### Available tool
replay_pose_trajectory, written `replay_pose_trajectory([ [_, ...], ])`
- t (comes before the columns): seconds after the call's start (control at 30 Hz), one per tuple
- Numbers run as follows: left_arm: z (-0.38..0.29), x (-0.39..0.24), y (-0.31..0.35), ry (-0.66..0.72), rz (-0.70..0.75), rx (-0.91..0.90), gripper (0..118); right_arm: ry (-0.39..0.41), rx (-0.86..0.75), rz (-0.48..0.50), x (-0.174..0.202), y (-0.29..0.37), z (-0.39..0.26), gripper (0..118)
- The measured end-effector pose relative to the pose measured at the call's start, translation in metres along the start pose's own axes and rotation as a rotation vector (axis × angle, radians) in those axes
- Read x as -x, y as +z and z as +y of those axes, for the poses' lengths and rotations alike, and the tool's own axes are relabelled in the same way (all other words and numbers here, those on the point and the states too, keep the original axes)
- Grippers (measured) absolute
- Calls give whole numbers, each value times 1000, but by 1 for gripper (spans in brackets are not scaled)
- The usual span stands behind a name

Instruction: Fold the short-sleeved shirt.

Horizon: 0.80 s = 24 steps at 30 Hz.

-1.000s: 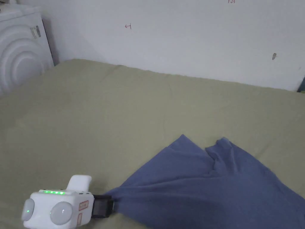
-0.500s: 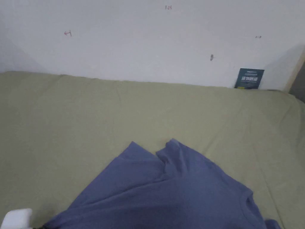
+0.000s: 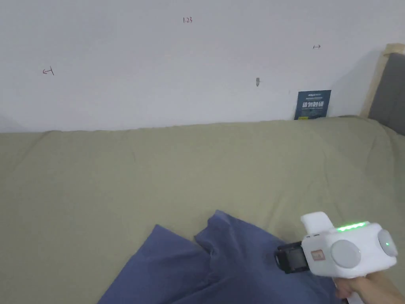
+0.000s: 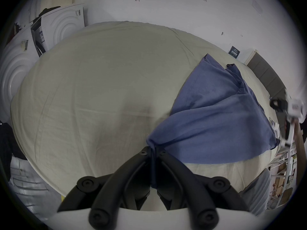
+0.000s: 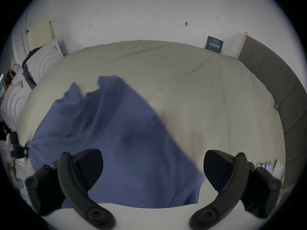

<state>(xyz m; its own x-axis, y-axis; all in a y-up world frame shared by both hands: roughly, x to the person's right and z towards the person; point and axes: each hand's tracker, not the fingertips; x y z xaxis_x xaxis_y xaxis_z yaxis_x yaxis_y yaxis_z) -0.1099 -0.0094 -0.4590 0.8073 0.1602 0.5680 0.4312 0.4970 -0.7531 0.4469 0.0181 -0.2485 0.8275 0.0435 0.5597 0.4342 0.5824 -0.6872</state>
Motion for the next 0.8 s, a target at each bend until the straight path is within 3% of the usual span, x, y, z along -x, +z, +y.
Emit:
replay_pose_trajectory([
  [0.13,4,5,-6,17,-14,16,3,9,80,3,-5,-49,26,116],
  [0.2,6,8,-5,49,-30,26,3,45,192,8,-6,-72,25,112],
  [0.27,9,10,-7,53,-35,34,3,105,187,-29,-6,-83,17,108],
  [0.33,10,7,-7,23,-26,40,3,16,156,16,-13,-81,13,100],
  [0.37,10,4,-7,14,-16,42,3,20,153,21,-13,-75,13,86],
  [0.4,10,1,-7,7,-8,43,3,36,139,6,-12,-69,14,52],
  [0.43,10,-2,-8,-2,1,43,3,56,110,-1,-14,-59,14,1],
  [0.5,10,-5,-8,-11,13,42,3,50,55,50,-12,-31,14,2],
  [0.57,10,-6,-7,-5,21,41,3,37,69,52,-10,-9,10,2],
  [0.8,29,-17,36,39,15,-95,3,70,-157,54,-14,126,7,2],
])
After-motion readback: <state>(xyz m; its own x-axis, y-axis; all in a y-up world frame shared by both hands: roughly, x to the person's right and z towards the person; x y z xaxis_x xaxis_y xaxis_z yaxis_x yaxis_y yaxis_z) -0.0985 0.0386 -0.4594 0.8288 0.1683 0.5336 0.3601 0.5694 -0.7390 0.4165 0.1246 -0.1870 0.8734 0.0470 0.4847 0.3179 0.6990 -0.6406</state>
